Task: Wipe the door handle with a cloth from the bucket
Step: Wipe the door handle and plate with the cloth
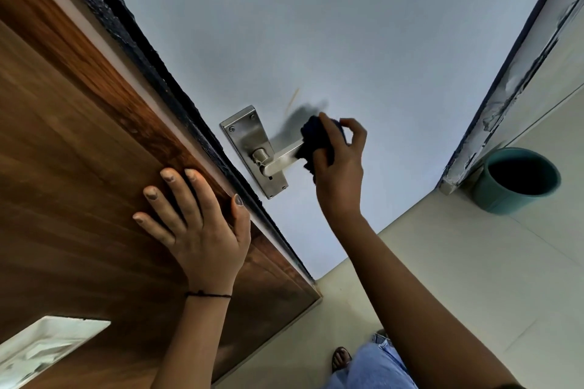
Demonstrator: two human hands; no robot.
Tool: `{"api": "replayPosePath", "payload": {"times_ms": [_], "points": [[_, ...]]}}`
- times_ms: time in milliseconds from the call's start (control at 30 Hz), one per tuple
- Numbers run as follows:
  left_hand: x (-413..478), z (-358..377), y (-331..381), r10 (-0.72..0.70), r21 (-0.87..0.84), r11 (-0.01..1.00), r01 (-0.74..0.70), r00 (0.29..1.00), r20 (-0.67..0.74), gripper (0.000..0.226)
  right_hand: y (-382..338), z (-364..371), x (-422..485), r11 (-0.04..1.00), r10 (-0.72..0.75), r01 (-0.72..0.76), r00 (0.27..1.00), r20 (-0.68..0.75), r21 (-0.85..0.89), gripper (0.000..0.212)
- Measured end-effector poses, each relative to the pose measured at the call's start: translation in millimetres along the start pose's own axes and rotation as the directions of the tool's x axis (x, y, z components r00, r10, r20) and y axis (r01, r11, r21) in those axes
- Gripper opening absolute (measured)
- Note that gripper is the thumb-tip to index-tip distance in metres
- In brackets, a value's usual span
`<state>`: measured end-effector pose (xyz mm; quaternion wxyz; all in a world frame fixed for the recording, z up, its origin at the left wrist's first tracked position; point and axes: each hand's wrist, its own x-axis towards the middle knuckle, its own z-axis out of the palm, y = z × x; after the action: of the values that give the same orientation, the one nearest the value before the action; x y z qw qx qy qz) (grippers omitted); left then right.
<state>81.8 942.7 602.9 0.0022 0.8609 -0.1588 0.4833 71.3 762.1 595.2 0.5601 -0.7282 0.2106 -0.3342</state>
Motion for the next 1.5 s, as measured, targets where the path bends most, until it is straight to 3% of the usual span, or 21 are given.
{"api": "replayPosePath", "payload": {"times_ms": [200,300,467,600,733,900,1033,1167,1300,1400,1500], "points": [[2,0,0,0.010,0.020,1.000,-0.010,1.000,-0.010,0.081,-2,2,3,0.978,0.137,-0.118,0.986,-0.099,0.175,0.048],[1,1,1,0.010,0.028,1.000,-0.010,1.000,-0.015,0.081,-5,12,-15,0.978,0.145,-0.123,0.982,-0.124,0.167,0.051],[1,2,2,0.014,0.027,1.000,-0.013,1.000,-0.017,0.081,-13,35,-52,0.962,0.179,-0.163,0.982,-0.053,0.221,0.053],[1,0,3,0.018,0.034,0.999,-0.017,1.000,-0.006,0.083,-20,46,-74,0.950,0.118,-0.116,0.993,0.010,0.290,0.051],[1,0,1,0.021,0.036,0.999,-0.021,1.000,-0.002,0.083,-11,39,-58,0.962,0.078,-0.054,0.994,-0.080,0.267,0.051],[1,1,1,0.025,0.033,0.999,-0.025,1.000,0.004,0.082,0,26,-21,0.946,0.185,-0.115,0.959,-0.213,0.302,0.054],[0,0,1,0.023,0.034,0.999,-0.024,1.000,0.012,0.083,2,24,-8,0.865,0.354,-0.225,0.907,-0.228,0.448,0.048],[1,0,1,0.021,0.035,0.999,-0.022,1.000,0.020,0.084,8,25,-1,0.661,0.536,-0.365,0.841,-0.072,0.655,0.044],[2,-1,1,0.007,0.026,1.000,-0.008,1.000,0.018,0.084,7,22,-7,0.421,0.597,-0.486,0.784,0.169,0.766,0.038],[3,-3,2,0.001,0.013,1.000,-0.001,1.000,0.027,0.083,2,24,-12,0.392,0.572,-0.552,0.773,0.275,0.736,0.037],[3,-5,3,0.001,0.016,1.000,-0.001,1.000,0.025,0.082,-1,37,-33,0.462,0.529,-0.634,0.758,0.381,0.620,0.037]]}}
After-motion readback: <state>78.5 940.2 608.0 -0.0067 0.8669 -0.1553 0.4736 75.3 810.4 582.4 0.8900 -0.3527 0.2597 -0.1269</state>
